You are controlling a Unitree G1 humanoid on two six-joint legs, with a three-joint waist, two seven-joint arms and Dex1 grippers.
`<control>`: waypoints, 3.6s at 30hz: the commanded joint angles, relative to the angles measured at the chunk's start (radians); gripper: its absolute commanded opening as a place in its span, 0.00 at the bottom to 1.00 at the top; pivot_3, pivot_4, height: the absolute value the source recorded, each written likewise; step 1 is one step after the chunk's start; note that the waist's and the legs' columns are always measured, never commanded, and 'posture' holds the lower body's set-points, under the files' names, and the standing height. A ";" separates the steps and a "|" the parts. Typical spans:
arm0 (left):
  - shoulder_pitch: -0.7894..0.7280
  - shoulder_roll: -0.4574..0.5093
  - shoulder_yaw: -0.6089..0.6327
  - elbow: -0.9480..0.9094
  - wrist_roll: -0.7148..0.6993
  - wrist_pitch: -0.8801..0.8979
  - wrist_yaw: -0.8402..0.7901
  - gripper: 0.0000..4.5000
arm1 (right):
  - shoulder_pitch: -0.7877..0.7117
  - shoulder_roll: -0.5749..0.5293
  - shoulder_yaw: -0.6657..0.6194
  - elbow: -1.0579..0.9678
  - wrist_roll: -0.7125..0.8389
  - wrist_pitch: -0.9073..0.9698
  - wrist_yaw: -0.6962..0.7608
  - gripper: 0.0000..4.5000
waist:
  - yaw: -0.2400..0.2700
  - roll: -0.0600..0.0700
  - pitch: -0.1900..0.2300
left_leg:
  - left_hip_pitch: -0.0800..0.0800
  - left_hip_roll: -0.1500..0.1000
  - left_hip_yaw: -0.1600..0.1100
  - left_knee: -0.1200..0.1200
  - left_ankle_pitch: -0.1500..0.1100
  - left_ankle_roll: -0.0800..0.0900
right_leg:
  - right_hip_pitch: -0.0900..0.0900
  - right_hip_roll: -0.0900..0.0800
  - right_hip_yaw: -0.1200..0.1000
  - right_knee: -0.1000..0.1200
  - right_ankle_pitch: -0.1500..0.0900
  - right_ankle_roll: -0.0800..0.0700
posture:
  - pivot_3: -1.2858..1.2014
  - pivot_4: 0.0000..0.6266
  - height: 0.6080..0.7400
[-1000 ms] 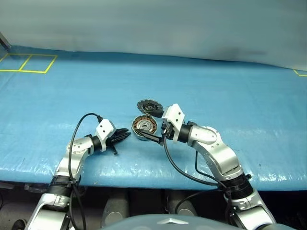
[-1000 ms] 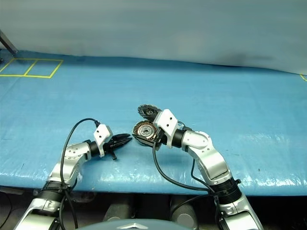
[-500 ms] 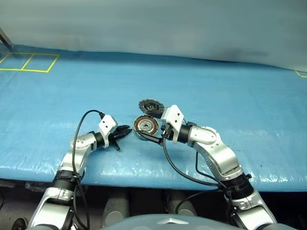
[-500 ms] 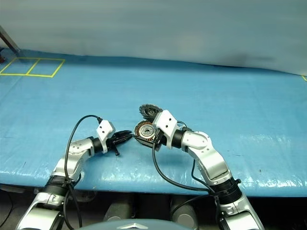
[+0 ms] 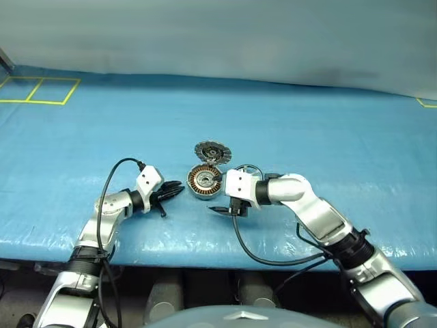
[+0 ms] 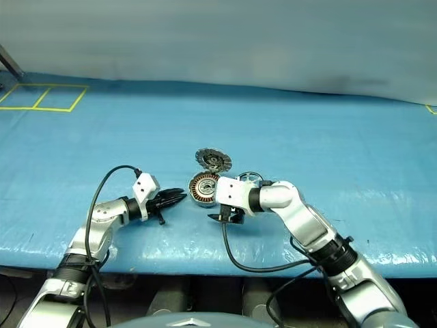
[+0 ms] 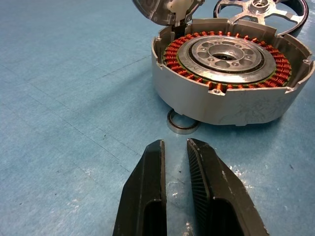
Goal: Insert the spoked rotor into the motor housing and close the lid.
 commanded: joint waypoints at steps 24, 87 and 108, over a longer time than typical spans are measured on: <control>0.138 0.018 0.043 -0.179 -0.044 0.025 0.058 0.16 | -0.227 0.108 0.095 0.337 -0.219 -0.246 0.202 0.50 | 0.008 0.000 0.000 | 0.001 0.000 0.000 -0.007 0.000 0.000 | -0.001 0.000 -0.001 -0.001 0.000 -0.003 | 0.52 0.24 1.00; -0.171 -0.059 -0.050 0.188 -0.006 -0.047 -0.079 0.16 | 0.039 0.175 -0.191 -0.083 -0.046 -0.002 -0.068 0.99 | 0.008 0.000 0.000 | 0.000 0.001 -0.001 -0.006 0.004 -0.003 | -0.002 0.002 -0.001 -0.001 0.003 -0.002 | 0.52 0.24 1.00; -0.150 -0.047 -0.056 0.216 0.033 -0.092 -0.068 0.25 | 0.046 0.155 -0.177 -0.088 -0.036 0.005 -0.100 0.99 | 0.008 0.000 0.000 | 0.000 0.001 -0.001 -0.006 0.004 -0.003 | -0.001 0.002 -0.001 -0.001 0.003 -0.002 | 0.52 0.24 1.00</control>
